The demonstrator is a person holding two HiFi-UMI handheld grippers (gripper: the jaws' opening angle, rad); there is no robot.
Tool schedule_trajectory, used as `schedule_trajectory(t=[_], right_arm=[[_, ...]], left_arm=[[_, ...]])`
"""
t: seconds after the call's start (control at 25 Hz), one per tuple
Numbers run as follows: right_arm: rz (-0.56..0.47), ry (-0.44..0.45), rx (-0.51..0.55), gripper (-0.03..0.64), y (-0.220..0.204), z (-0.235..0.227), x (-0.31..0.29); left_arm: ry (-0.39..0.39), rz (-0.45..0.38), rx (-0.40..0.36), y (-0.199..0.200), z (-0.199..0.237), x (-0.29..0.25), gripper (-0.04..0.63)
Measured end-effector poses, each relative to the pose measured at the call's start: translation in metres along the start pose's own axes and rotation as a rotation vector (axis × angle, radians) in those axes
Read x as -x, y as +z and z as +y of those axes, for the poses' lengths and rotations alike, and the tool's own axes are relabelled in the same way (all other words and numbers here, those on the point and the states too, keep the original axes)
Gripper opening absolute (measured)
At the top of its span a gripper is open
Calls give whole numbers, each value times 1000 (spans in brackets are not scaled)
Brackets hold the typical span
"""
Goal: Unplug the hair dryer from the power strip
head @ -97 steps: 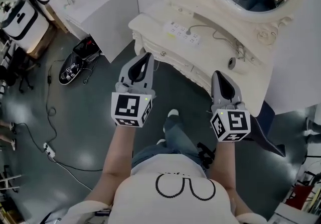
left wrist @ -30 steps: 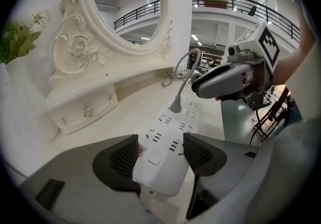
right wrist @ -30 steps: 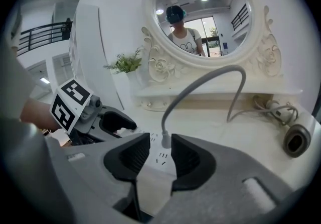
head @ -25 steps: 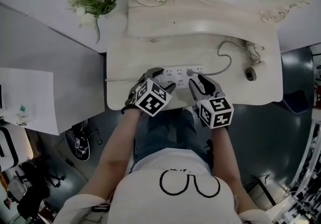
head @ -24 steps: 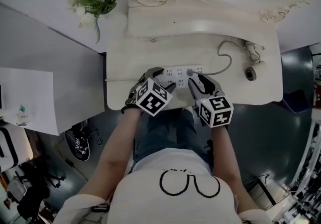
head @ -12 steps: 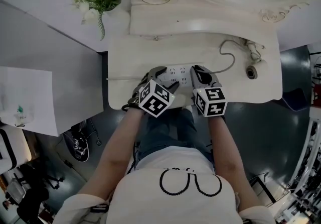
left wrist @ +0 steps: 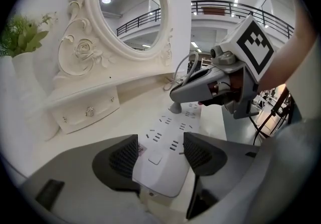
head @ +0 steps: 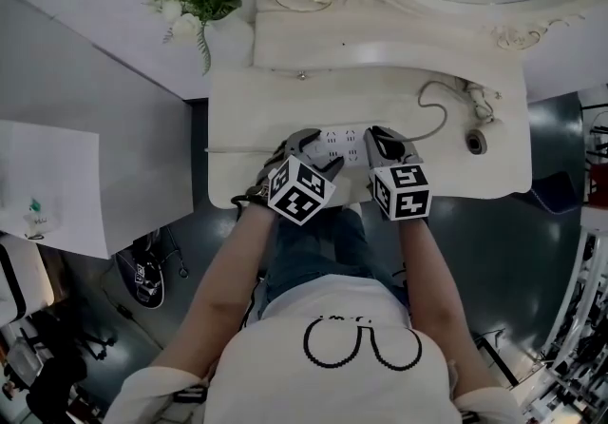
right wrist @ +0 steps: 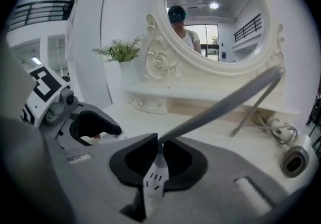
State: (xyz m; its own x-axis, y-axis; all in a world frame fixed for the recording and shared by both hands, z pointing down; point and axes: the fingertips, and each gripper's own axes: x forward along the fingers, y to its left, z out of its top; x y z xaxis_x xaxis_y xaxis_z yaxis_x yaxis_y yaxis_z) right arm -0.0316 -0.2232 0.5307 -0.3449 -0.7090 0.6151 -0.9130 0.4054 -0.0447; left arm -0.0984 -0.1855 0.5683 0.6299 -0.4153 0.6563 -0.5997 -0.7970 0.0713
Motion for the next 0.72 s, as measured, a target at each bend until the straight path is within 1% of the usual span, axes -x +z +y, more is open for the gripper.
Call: schedule_trajectory(t=[0.12,0.2,0.24,0.28,0.4,0.44,0.48,0.52,0.64,0.72], right_arm=[[-16,41,-103,37,3,-4,1],[-23,44,-134,37,0,-6,7],[-18,38,-119,37,-2,-6,10],[-9,31,-82,37,-3,-5,11],[34,0,88,34,-3,3,11],[40,-7,124,31,-1,5,10],[38,-7,134,23,1,5,9],[30,1,114,23,3,3,8],[-5,35,-51,23,5,-5,9],[-22,48,-141,23,2,-9,13]], left_arm=[[15,2,12,0,1,0,281],[8,-2,7,0,0,0,281],[-2,1,-1,1,-1,-1,281],[-13,7,-9,2,-2,-2,281],[-30,25,-23,1,-3,-2,281],[-32,33,-26,1,-3,-2,281],[-34,43,-28,1,-3,-2,281],[-34,52,-26,2,-3,-2,281],[-18,55,-13,2,-4,-2,281],[-4,48,-5,2,-4,-2,281]])
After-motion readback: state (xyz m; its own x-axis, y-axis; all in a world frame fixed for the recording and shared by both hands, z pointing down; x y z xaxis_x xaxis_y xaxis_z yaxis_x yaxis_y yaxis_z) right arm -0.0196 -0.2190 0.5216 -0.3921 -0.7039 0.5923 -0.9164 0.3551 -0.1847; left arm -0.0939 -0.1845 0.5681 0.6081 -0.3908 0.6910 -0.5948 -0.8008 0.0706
